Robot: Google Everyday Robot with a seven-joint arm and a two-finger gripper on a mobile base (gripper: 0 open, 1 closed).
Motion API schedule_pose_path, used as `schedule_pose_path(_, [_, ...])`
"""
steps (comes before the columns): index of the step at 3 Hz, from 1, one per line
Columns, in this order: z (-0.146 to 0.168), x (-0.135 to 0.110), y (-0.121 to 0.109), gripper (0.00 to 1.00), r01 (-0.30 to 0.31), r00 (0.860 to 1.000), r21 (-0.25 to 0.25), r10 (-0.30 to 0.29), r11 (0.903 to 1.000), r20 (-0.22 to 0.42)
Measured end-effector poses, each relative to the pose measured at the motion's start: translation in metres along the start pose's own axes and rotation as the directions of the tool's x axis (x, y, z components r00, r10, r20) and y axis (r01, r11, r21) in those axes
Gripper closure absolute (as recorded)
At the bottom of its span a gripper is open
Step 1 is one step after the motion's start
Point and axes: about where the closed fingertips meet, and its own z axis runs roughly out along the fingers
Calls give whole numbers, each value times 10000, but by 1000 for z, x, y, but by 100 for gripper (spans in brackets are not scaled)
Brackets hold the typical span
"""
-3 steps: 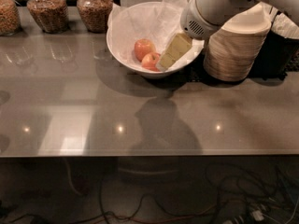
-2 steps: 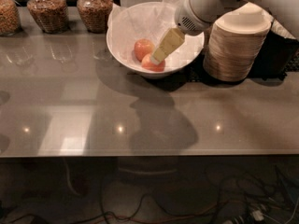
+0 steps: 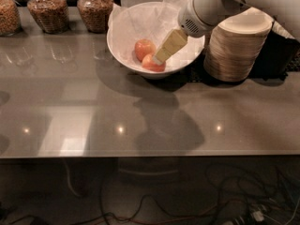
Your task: Pick apple from white bowl
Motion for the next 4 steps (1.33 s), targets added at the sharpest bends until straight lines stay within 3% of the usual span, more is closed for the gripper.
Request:
schedule_pose_path(1, [17,-7,1,10,-173,9981,-50,175,9998,587])
schedule_pose_path(2, [32,-14,3,29,-288,9946,-201,306,9994,991])
schedule_pose_path(3, [38,-15,5,34,-339,9932,-287,369,9990,1100])
schedule_pose_path(4, [46,-10,11,33,-476,9943,-511,522,9976,925])
